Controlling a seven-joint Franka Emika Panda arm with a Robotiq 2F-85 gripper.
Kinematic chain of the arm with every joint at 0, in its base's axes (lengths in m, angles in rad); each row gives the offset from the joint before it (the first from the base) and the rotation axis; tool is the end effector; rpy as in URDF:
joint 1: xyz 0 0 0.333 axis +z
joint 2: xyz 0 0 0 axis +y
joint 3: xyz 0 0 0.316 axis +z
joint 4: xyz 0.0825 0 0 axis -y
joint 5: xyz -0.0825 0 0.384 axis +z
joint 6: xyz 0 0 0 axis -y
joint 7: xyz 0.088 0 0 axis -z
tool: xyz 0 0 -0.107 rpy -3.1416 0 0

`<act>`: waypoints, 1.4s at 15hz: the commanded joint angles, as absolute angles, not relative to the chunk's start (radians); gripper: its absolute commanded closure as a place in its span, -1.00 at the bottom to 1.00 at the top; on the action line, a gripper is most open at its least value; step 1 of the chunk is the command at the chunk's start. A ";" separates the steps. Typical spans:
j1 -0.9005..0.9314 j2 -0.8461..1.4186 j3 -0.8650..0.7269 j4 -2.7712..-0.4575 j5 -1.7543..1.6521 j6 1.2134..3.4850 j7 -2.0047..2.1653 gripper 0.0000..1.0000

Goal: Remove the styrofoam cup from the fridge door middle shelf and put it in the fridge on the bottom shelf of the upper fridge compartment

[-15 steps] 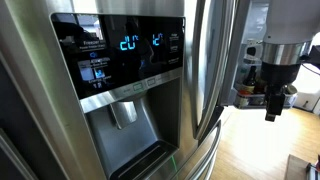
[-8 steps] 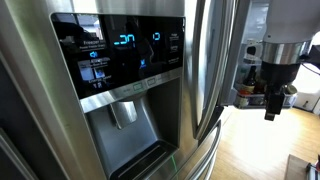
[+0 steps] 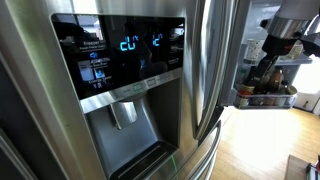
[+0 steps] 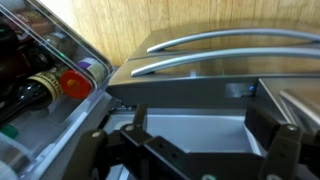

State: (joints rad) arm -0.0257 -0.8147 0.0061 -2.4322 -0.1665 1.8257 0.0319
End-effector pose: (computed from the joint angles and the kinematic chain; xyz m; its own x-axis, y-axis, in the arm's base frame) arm 0.3221 -0.0193 0.5890 0.9780 -0.0098 0.2083 -0.0447 -0.9856 0.1634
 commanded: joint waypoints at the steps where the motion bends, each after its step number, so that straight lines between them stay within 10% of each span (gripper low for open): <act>1: -0.064 -0.861 -0.056 -2.447 -0.198 2.004 0.009 -1.00; 2: -0.073 -0.862 -0.071 -2.451 -0.179 2.065 0.025 -0.75; 21: -0.359 -0.916 -0.091 -2.404 -0.216 2.164 0.257 -1.00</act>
